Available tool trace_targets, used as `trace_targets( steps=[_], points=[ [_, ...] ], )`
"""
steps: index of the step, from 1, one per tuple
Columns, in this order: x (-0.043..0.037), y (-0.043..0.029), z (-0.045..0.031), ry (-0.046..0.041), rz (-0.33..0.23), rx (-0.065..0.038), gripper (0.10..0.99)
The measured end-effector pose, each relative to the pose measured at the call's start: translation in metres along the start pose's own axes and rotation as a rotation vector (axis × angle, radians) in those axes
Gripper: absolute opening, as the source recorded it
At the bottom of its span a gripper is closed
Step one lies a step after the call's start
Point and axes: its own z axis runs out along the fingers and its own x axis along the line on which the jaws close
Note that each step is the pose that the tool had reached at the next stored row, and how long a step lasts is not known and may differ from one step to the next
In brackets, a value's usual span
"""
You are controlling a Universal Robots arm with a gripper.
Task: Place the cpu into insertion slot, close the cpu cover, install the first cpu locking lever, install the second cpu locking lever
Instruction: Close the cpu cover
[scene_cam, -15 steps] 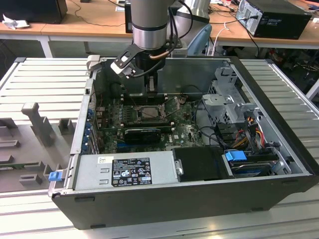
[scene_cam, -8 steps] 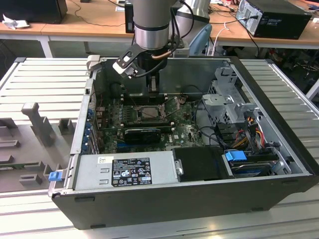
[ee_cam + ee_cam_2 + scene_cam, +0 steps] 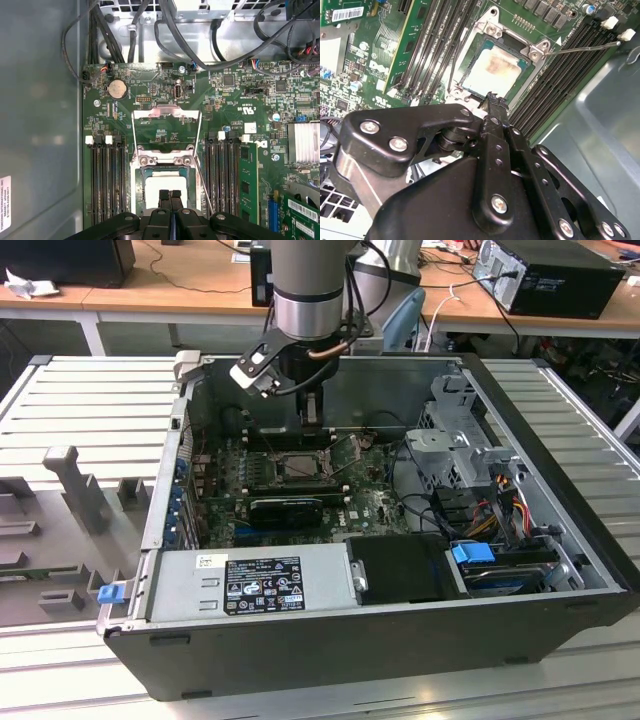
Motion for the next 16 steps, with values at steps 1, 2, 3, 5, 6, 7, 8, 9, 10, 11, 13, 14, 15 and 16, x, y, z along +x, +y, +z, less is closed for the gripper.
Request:
trace_targets(
  steps=[1,2,3,5,6,7,8,9,10,11,13,14,15,16],
  points=[
    [0.0,0.0004,0.0,0.0,0.0,0.0,0.106],
    [0.0001,0.0014,0.0001,0.0001,0.0,0.0,0.106],
    [0.0001,0.0024,0.0002,0.0001,0.0,0.0,0.106],
    [0.0001,0.0035,0.0002,0.0001,0.0,0.0,0.106],
    [0.0001,0.0041,0.0003,0.0001,0.0,0.0,0.106],
    [0.0001,0.0046,0.0003,0.0001,0.0,0.0,0.106],
    [0.0002,0.0056,0.0003,0.0001,0.0,0.0,0.106],
    [0.0002,0.006,0.0004,0.0001,0.0,0.0,0.106],
    [0.0002,0.0064,0.0004,0.0001,0.0,0.0,0.106],
    [0.0002,0.007,0.0004,0.0001,0.0,0.0,0.106],
    [0.0002,0.0078,0.0005,0.0001,0.0,0.0,0.106],
    [0.0002,0.008,0.0005,0.0001,0.0,0.0,0.106],
    [0.0003,0.0084,0.0005,0.0001,0.0,0.0,0.106],
    [0.0003,0.0088,0.0005,0.0,0.0,0.0,0.106]
  ],
)
